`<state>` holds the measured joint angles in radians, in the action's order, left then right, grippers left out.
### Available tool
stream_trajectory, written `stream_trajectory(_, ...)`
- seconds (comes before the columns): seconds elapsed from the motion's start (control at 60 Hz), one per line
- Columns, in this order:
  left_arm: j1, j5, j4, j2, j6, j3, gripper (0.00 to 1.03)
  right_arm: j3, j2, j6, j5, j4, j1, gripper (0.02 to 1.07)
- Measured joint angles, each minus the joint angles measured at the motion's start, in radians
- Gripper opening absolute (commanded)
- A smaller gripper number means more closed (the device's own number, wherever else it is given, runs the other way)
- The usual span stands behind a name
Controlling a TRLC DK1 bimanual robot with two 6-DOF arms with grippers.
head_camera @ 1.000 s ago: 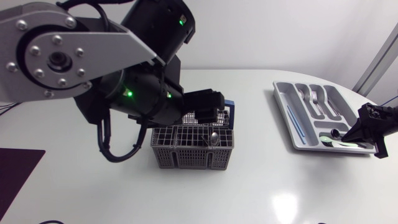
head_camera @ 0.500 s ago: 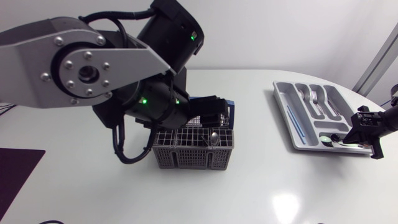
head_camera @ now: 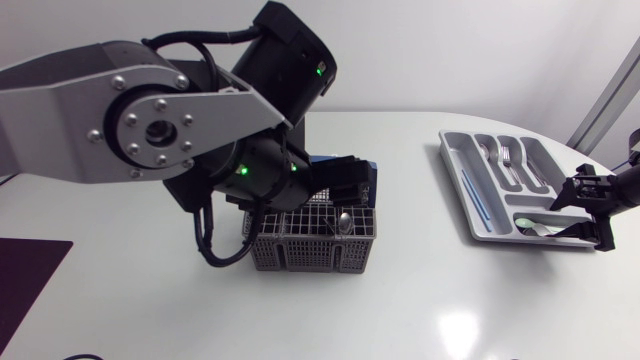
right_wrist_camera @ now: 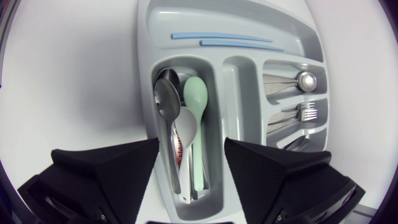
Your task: Unload the cutlery basket into the drawer organizer.
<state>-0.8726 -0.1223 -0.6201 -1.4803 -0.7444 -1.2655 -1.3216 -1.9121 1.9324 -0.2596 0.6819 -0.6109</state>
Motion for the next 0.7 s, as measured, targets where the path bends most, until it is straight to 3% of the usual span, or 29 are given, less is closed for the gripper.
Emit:
stream_trajectory(0.2, -0.002, 0.000, 0.028, -0.021, -0.023, 0.009, 0.88, 0.040, 0.129, -0.075, -0.095, 0.040, 0.001, 1.03)
stream_trajectory(0.333, 0.002, 0.000, 0.031, -0.055, -0.048, 0.010, 0.77, 0.089, 0.207, -0.144, -0.142, 0.051, 0.018, 1.03)
stream_trajectory(0.55, 0.013, -0.003, -0.002, -0.076, -0.093, 0.010, 0.73, 0.196, 0.314, -0.234, -0.199, 0.058, 0.072, 1.03)
stream_trajectory(0.6, 0.014, -0.005, -0.007, -0.083, -0.095, 0.010, 0.65, 0.224, 0.340, -0.247, -0.212, 0.066, 0.085, 1.03)
stream_trajectory(0.7, 0.026, -0.007, -0.007, -0.093, -0.095, 0.010, 0.65, 0.274, 0.386, -0.261, -0.224, 0.074, 0.108, 1.03)
